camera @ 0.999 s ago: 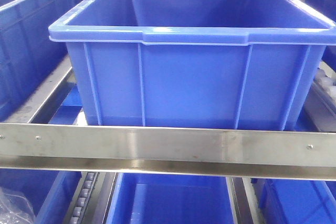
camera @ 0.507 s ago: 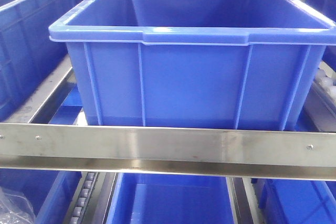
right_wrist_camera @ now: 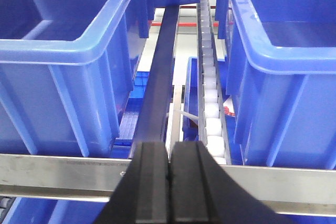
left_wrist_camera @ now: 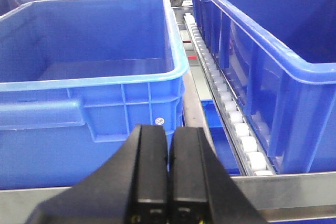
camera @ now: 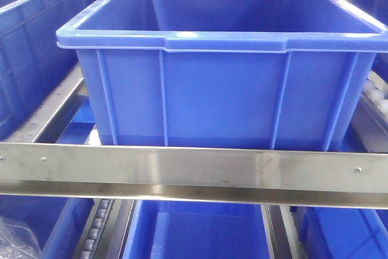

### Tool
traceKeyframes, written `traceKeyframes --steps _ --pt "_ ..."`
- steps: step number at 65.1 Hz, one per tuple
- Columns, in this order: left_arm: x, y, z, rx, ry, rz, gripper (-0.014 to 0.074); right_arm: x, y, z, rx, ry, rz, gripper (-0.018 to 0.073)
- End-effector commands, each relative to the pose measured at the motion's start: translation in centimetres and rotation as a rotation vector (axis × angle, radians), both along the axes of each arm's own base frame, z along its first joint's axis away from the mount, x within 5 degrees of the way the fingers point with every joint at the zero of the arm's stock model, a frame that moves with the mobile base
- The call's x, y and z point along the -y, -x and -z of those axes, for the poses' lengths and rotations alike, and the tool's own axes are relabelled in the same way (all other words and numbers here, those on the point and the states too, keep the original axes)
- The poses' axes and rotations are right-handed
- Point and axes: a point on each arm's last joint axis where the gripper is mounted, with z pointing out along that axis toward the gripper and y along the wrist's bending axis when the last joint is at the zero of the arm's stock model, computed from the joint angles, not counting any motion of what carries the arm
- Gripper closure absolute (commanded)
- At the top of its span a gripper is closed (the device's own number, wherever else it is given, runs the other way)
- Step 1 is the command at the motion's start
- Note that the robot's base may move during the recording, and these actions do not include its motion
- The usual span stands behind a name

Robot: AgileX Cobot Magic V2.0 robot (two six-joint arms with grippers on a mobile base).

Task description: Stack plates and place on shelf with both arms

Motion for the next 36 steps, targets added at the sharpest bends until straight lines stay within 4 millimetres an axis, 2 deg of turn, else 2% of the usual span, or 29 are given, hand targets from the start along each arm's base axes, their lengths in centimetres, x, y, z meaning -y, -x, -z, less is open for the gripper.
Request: traceKeyframes --steps 1,36 --pt "-0.05 0.23 -0.75 0.096 0.03 -0.001 0.0514 0.03 0.1 -0.79 0.098 0.009 0.004 0.0511" --pt "-0.05 0.23 -0.75 0.096 0.03 -0.001 0.0514 0.03 0.1 -0.79 0.098 0.009 0.004 0.0511"
